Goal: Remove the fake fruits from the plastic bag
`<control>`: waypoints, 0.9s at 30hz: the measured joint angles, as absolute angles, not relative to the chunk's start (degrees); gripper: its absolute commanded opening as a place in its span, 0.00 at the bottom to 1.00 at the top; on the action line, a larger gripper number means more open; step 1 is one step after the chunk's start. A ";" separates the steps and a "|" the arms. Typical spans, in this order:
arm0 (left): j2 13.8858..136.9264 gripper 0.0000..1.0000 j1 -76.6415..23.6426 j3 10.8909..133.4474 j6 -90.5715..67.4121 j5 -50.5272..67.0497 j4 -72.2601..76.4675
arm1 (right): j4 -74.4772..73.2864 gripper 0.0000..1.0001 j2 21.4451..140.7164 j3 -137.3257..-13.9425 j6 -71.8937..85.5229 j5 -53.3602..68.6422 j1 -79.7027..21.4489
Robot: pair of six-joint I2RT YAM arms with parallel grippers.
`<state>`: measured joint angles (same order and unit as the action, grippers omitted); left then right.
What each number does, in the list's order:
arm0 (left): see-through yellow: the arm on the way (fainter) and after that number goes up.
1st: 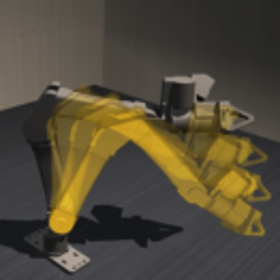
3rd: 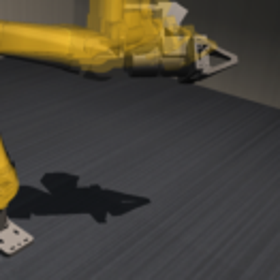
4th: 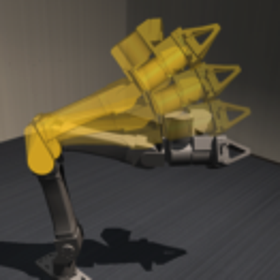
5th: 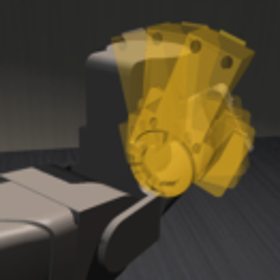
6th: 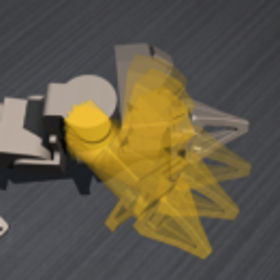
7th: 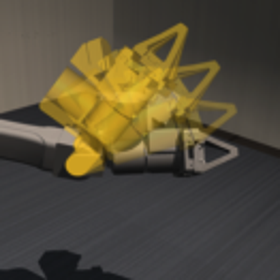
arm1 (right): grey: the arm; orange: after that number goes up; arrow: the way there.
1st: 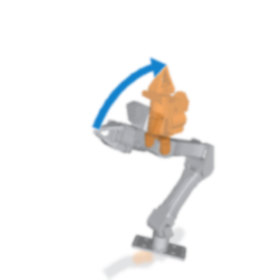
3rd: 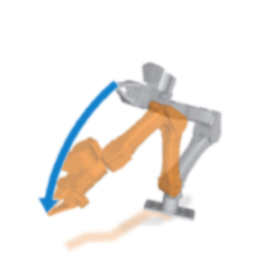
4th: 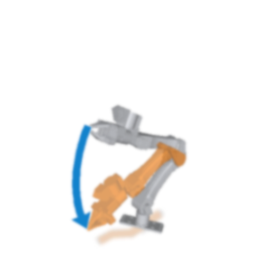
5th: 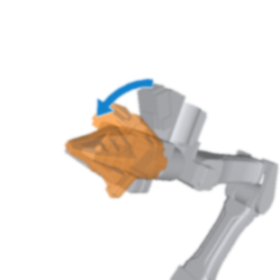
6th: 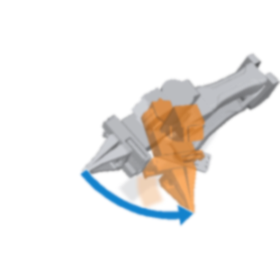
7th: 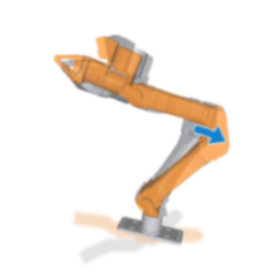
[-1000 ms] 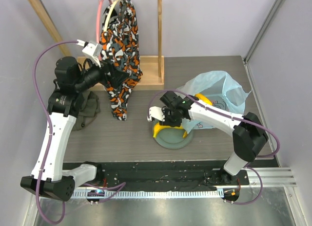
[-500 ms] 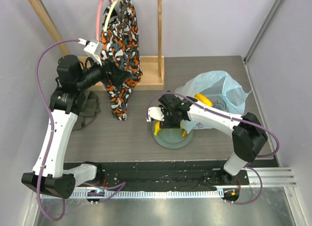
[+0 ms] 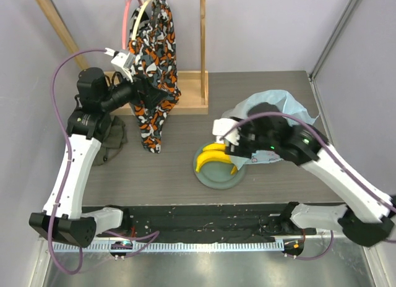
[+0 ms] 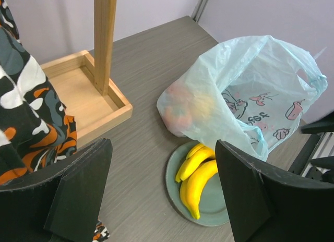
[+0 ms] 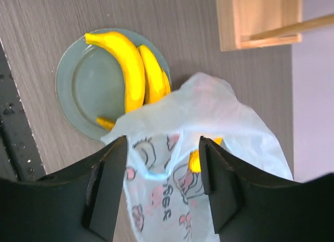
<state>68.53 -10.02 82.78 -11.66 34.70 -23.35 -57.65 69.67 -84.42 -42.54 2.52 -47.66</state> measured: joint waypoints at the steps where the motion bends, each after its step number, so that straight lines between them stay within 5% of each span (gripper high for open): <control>1: 69.06 0.84 -10.24 82.78 -11.64 34.74 -23.35 | -58.02 0.50 66.50 -83.22 -41.65 2.48 -47.37; 6: 72.55 0.84 -13.50 83.35 -9.96 34.61 -24.38 | -60.93 0.42 60.88 -76.73 -38.35 5.23 -34.61; 11: 76.49 0.84 -20.43 84.49 -6.79 34.44 -26.50 | -58.76 0.44 73.10 -75.94 -35.29 6.55 -17.34; 17: 80.42 0.84 -33.06 84.95 0.19 33.78 -29.98 | -55.29 0.53 90.28 -79.40 -32.75 5.06 -14.17; 27: 88.73 0.83 -47.70 87.22 9.98 29.56 -35.53 | -47.11 0.59 102.21 -82.48 -32.84 1.69 -10.55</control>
